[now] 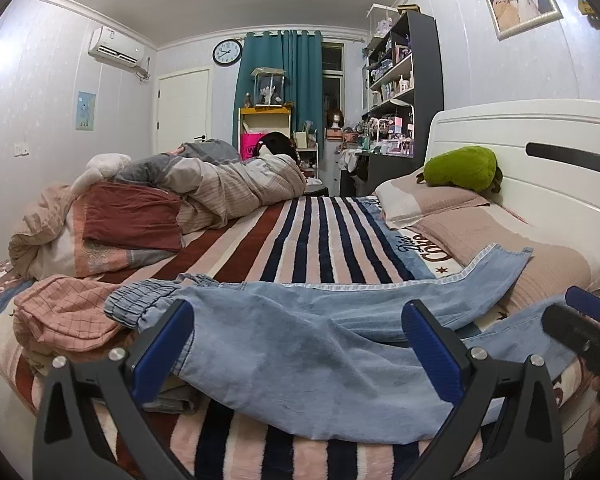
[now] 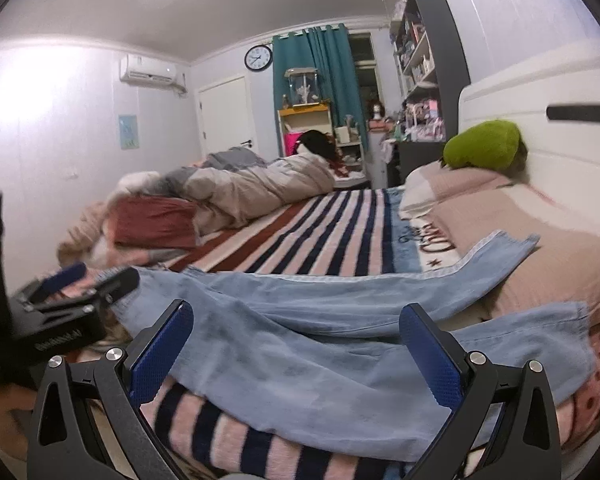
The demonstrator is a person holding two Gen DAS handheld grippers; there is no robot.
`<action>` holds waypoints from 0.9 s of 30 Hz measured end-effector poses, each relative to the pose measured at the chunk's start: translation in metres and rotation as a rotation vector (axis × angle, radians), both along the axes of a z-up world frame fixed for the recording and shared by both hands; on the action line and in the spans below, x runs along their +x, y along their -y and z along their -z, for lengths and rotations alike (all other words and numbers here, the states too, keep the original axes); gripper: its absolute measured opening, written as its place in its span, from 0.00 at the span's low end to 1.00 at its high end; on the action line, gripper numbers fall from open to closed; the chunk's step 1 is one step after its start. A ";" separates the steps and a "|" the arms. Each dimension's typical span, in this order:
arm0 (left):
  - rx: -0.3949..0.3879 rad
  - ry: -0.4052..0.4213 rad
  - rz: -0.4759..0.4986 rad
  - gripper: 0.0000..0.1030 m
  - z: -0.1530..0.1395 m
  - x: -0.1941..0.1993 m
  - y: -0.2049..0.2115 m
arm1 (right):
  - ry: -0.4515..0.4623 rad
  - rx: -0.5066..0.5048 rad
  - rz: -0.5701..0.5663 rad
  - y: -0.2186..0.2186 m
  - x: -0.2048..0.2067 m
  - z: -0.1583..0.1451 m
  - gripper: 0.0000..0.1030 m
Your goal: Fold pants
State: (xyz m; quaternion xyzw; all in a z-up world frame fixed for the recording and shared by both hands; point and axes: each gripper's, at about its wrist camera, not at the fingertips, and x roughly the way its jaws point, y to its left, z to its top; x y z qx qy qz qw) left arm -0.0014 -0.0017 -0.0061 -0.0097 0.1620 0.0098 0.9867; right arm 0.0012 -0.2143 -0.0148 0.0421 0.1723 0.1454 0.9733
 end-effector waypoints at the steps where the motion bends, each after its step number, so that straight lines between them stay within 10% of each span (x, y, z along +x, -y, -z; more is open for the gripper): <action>1: 0.003 0.000 -0.004 0.99 0.001 0.002 0.000 | -0.007 0.005 0.001 0.000 0.002 0.000 1.00; 10: -0.003 -0.074 0.004 0.99 0.026 0.029 -0.008 | -0.059 0.007 0.089 0.046 0.016 0.017 0.97; 16: -0.110 -0.256 0.045 0.99 0.077 0.053 -0.032 | -0.217 -0.008 0.262 0.115 0.017 0.062 0.73; 27: -0.285 -0.387 0.067 0.99 0.135 0.083 -0.047 | -0.427 0.188 0.329 0.179 -0.002 0.145 0.66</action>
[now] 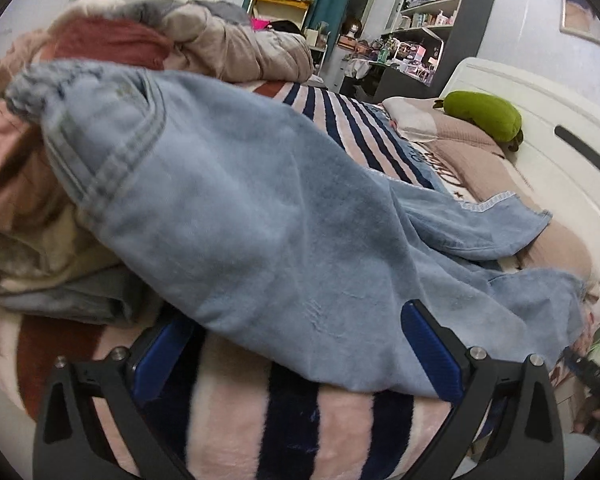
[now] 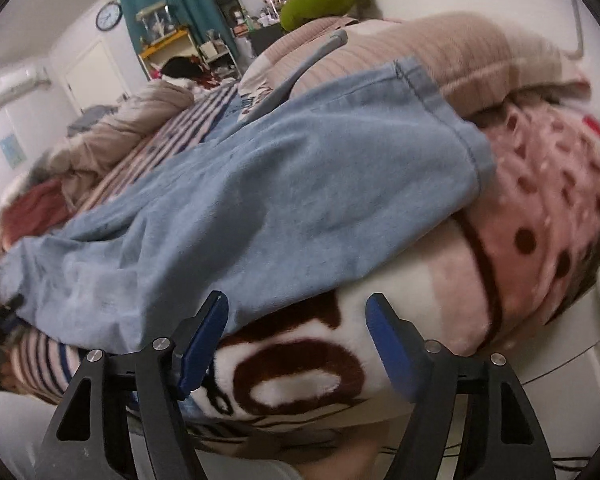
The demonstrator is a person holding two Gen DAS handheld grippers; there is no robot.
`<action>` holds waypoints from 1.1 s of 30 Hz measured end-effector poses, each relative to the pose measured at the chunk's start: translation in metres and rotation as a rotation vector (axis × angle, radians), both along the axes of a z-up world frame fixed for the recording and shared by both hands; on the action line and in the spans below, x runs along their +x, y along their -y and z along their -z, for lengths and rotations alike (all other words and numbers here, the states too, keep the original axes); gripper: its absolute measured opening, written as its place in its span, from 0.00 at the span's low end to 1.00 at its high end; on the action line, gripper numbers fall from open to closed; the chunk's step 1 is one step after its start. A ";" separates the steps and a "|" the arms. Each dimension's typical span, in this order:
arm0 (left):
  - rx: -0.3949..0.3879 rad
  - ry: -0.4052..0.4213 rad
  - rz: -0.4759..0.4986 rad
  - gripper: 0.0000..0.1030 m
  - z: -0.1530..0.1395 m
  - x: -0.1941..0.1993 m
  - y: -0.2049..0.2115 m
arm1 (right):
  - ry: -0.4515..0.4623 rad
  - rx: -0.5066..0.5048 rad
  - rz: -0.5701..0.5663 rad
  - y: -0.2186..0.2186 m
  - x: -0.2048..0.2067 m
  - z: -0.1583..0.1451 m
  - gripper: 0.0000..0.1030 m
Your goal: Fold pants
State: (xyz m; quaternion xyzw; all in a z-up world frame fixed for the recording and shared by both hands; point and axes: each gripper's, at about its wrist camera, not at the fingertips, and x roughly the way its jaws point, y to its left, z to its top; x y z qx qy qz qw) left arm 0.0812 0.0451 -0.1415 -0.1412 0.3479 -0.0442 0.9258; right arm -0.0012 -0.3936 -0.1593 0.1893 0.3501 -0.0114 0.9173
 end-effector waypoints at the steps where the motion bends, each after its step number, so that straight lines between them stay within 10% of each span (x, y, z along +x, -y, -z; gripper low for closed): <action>1: -0.018 -0.005 0.002 0.99 0.001 0.002 0.000 | 0.014 0.008 0.005 0.000 0.000 0.001 0.66; 7: -0.060 -0.016 0.015 0.97 0.003 0.008 0.002 | 0.061 0.021 0.024 0.006 0.018 0.004 0.67; 18: -0.035 0.030 0.019 0.09 -0.012 0.008 -0.005 | 0.119 -0.040 0.083 0.010 0.043 -0.010 0.07; 33: 0.026 0.196 0.131 0.05 -0.097 0.005 -0.009 | 0.339 -0.086 -0.014 0.011 0.068 -0.096 0.03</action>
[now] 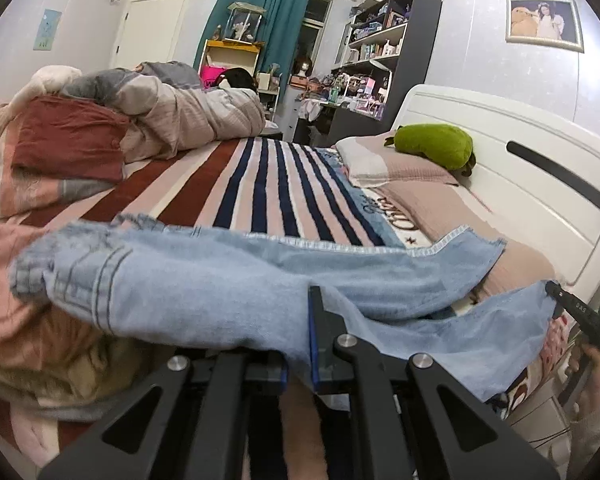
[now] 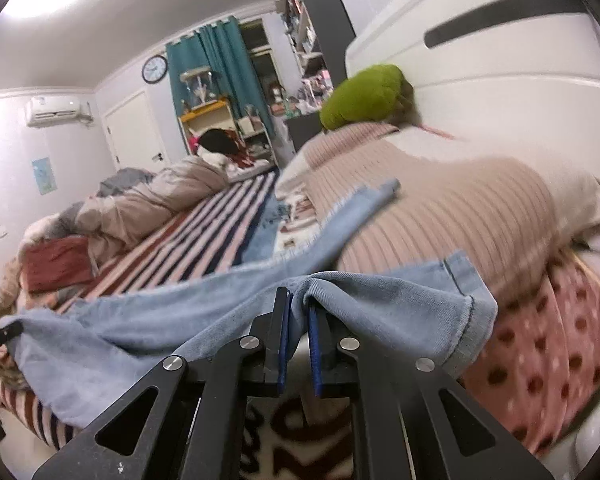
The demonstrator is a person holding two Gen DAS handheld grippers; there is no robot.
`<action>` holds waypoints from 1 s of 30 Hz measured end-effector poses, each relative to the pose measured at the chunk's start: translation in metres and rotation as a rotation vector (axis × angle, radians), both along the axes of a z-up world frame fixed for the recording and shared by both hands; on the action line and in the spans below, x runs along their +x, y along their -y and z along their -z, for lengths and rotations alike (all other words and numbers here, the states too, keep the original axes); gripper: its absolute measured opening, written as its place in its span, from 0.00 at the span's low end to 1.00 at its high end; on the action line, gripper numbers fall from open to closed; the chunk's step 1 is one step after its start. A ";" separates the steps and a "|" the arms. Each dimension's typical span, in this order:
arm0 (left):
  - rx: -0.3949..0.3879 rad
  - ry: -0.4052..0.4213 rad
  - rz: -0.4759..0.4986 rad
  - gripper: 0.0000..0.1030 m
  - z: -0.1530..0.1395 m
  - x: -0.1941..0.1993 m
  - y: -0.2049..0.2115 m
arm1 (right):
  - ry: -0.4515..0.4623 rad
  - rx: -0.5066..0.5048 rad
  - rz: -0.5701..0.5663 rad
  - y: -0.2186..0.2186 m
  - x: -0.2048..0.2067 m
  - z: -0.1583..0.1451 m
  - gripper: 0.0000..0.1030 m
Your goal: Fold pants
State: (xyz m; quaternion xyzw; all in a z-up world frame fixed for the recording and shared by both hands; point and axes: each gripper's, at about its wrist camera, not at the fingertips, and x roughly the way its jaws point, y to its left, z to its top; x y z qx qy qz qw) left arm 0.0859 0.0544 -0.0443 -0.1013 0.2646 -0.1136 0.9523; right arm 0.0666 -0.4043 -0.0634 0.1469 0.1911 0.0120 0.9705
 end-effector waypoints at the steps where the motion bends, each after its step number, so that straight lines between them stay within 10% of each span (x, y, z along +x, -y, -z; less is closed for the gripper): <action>1: 0.005 0.003 0.004 0.05 -0.003 0.003 0.001 | 0.010 -0.011 -0.003 0.001 0.005 -0.006 0.03; 16: 0.073 0.033 0.030 0.04 -0.026 0.111 0.012 | 0.020 -0.194 -0.044 -0.014 0.128 -0.051 0.02; 30: 0.148 -0.105 -0.025 0.04 0.024 0.219 0.008 | -0.126 -0.352 -0.038 -0.019 0.242 -0.004 0.01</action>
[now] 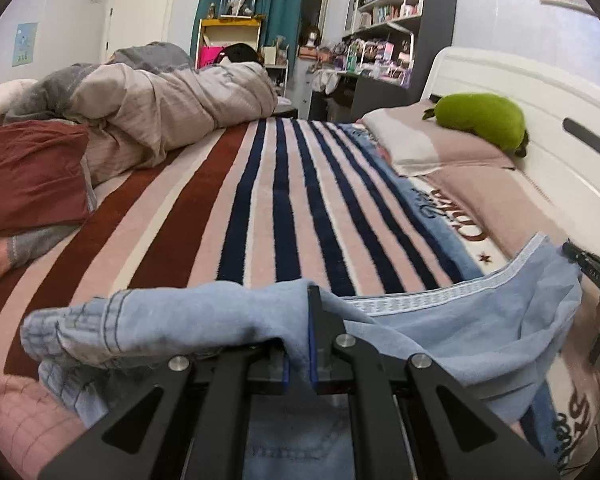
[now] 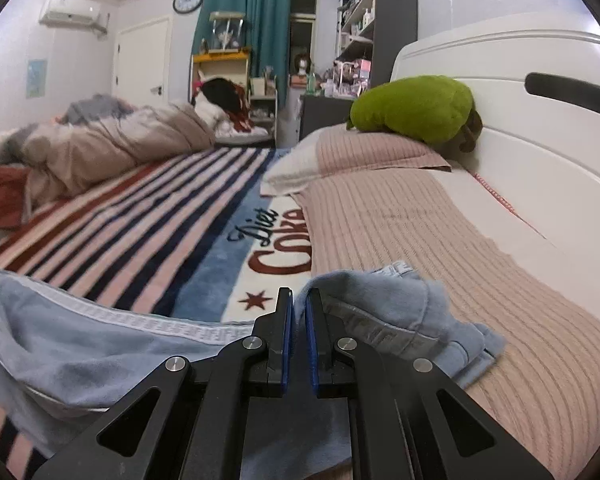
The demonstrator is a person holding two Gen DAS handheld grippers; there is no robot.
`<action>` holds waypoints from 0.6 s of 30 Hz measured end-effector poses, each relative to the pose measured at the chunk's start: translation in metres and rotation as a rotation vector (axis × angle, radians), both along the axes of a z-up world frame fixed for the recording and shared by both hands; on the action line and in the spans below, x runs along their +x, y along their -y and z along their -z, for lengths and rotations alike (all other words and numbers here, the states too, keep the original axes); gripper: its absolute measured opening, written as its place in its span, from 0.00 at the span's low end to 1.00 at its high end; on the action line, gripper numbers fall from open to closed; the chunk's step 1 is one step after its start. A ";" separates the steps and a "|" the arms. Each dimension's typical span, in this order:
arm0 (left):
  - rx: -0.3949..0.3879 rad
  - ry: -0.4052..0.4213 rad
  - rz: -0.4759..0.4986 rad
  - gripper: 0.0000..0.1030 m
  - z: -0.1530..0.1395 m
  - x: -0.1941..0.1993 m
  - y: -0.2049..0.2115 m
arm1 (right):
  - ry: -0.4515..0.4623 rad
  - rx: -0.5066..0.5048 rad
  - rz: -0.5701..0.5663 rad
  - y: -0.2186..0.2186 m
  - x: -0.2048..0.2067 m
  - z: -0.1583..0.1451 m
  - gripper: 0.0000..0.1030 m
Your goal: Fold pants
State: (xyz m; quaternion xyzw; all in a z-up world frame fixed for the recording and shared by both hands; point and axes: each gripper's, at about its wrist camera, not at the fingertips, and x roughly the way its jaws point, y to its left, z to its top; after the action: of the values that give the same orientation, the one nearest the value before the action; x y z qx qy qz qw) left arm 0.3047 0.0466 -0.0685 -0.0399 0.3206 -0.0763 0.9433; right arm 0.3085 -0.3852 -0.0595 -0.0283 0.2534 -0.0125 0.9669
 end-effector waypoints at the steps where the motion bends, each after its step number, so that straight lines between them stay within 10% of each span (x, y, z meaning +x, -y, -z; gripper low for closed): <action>1: 0.008 -0.006 -0.002 0.04 0.002 0.004 0.001 | -0.006 -0.013 0.004 -0.001 0.006 0.002 0.01; 8: 0.024 -0.055 -0.033 0.08 0.020 0.034 0.003 | -0.039 -0.081 0.004 -0.010 0.031 0.007 0.03; 10: 0.025 -0.064 -0.042 0.19 0.024 0.038 0.002 | -0.051 -0.062 -0.026 -0.012 0.032 0.009 0.04; 12: 0.022 -0.063 -0.054 0.63 0.023 0.040 0.001 | -0.064 -0.025 -0.082 -0.017 0.032 0.009 0.21; 18: -0.020 -0.017 -0.092 0.69 0.006 0.029 -0.019 | -0.048 0.039 -0.284 -0.056 0.020 -0.004 0.47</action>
State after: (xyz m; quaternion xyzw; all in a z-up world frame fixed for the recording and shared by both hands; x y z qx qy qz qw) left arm 0.3336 0.0654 -0.0743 -0.0647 0.3257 -0.0355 0.9426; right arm 0.3289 -0.3294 -0.0556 -0.0451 0.2701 0.1299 0.9529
